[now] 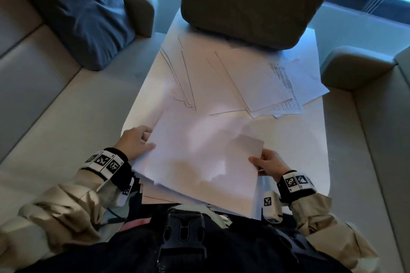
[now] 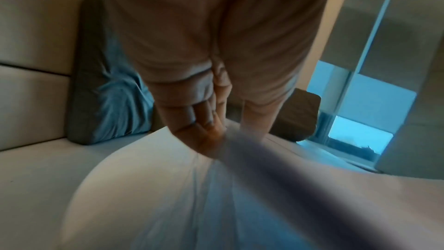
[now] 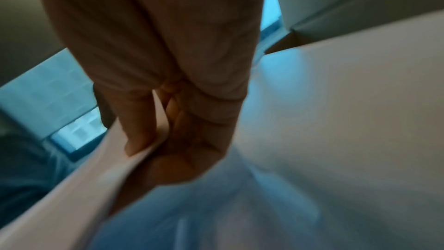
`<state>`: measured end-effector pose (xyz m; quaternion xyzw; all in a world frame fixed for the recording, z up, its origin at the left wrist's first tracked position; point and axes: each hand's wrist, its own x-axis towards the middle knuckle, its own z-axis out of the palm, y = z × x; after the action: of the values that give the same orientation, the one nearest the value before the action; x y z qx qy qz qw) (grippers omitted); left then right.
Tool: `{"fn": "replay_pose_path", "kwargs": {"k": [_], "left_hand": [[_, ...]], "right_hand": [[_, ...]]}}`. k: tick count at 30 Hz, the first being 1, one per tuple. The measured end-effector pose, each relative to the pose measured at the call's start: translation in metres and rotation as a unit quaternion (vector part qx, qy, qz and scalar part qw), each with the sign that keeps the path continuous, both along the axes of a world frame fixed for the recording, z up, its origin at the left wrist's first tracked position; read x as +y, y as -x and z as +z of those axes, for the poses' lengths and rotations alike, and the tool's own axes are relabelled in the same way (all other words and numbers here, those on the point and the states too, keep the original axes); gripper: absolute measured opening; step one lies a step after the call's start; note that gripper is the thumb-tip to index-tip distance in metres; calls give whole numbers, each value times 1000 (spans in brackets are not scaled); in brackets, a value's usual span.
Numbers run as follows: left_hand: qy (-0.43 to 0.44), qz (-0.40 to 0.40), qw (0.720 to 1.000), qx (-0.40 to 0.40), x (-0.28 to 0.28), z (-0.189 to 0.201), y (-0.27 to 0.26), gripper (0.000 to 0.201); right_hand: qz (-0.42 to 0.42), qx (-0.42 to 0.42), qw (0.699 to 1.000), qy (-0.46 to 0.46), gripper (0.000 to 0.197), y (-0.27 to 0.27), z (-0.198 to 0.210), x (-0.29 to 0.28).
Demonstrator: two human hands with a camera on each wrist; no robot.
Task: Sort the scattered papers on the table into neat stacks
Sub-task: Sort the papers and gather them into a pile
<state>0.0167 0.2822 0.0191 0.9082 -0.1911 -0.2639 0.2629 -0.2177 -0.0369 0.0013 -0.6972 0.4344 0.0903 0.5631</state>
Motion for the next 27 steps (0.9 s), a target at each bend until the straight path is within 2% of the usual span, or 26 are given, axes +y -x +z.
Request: {"fn": "replay_pose_path", "kwargs": {"k": [2,3,5,7,9,11,15,19,21,24,27], "left_hand": [[-18,-6,1000,17,7,-7,2,41],[-21,-6,1000,18,10,-9,2,38],[-7,-4,1000,3,12,-14,1,34],[9,-5,1000,-17,9,-15,1,33],[14,-32,999,-29,4,-21,3,37],[11,-63,998,-25,0,-28,7,47],[-64,-101,993,-5,2,-43,12,71],[-69,-105,992,-26,5,-50,12,73],[-72,-110,991,-38,7,-51,11,73],[-62,-109,991,-44,11,-51,12,71],[-53,-99,993,-45,17,-54,13,69]], "right_hand": [[106,74,981,145,33,-6,4,-5],[127,96,963,216,37,-11,5,-8],[94,77,946,300,45,-21,11,-7],[56,18,938,340,42,-39,18,-3],[72,-13,935,346,39,-64,21,3],[124,-13,933,339,41,-95,20,14],[240,12,909,340,54,-151,11,38],[296,47,885,357,64,-202,-3,47],[289,82,882,365,66,-227,-10,48],[228,127,890,374,62,-256,-19,48],[191,168,901,353,80,-273,-26,46]]}}
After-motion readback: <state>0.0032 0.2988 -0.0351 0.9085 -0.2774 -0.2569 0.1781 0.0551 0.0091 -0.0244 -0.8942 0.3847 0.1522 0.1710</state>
